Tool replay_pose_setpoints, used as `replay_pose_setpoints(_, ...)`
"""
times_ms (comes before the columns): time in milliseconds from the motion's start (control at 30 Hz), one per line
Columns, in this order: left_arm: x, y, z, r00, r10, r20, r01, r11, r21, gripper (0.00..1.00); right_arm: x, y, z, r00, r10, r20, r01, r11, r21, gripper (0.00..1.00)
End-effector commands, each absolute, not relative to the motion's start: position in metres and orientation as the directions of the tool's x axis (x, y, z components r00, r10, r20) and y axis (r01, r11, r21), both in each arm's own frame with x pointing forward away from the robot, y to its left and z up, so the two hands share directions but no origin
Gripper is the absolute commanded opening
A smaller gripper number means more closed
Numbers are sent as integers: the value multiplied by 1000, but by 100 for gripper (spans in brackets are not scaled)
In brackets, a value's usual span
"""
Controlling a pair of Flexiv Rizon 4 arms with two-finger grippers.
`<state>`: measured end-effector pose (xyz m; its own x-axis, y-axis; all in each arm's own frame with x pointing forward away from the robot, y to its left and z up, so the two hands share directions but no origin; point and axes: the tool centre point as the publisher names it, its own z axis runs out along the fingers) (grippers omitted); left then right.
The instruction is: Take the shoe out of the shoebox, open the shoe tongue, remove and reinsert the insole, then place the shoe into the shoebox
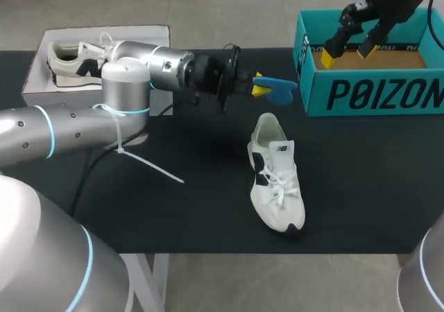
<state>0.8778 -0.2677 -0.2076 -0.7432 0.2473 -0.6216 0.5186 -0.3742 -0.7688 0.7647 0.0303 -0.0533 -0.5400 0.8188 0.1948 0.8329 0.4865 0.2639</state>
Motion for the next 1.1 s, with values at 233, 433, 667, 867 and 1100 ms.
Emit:
replay_pose_setpoints(233, 883, -268, -203, -825, 195, -531, 411, -440, -799, 0, 766, 32, -53, -539, 819, 195, 834, 486, 261, 100)
replay_pose_setpoints(433, 878, -264, -200, -818, 184, -544, 434, -423, -796, 0, 766, 32, -53, -539, 819, 195, 834, 486, 261, 100)
replay_pose_setpoints(667, 874, -262, -196, -836, 159, -526, 432, -402, -807, 0, 766, 32, -53, -539, 819, 195, 834, 486, 261, 100)
replay_pose_setpoints(867, 863, -256, -184, -816, 140, -561, 475, -391, -789, 0, 766, 32, -53, -539, 819, 195, 834, 486, 261, 100)
replay_pose_setpoints(1100, 852, -252, -168, -786, 137, -602, 523, -372, -767, 0, 766, 32, -53, -539, 819, 195, 834, 486, 261, 100)
